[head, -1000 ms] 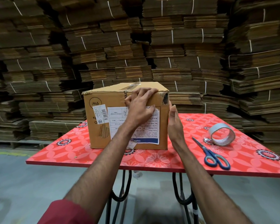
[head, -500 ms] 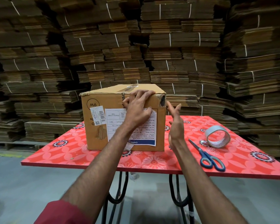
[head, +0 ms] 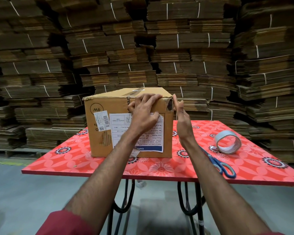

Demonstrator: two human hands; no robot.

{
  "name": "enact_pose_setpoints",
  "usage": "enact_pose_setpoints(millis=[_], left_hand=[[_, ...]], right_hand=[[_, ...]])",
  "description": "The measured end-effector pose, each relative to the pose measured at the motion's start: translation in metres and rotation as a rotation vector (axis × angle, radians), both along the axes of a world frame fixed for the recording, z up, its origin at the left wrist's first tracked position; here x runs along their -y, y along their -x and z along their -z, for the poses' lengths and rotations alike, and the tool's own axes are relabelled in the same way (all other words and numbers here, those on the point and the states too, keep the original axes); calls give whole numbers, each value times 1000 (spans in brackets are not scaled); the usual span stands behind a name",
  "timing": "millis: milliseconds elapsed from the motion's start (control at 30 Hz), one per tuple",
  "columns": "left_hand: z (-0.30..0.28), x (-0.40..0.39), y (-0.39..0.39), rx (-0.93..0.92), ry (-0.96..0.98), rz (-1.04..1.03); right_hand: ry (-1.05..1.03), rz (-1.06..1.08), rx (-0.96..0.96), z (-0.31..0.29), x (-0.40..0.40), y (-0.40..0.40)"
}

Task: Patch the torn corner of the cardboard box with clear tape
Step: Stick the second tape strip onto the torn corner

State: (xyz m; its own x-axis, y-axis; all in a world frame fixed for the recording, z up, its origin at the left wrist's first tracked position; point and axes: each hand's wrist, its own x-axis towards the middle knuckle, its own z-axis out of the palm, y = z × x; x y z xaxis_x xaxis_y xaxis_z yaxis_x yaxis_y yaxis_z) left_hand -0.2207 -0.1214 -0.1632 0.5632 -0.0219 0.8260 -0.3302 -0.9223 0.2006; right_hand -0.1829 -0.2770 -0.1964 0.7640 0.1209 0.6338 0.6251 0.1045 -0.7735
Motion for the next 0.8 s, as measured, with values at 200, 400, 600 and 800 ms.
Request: enact_pose_setpoints(millis=[200, 400, 600, 800], left_hand=[[1, 0, -2, 12, 2, 0], [4, 4, -5, 55, -3, -65], [7, 12, -7, 85, -4, -130], [6, 10, -7, 80, -4, -108]], right_hand=[[-85, -50, -84, 2, -9, -8], [-36, -52, -85, 8, -9, -12], [104, -80, 12, 6, 7, -19], [153, -112, 0, -6, 12, -16]])
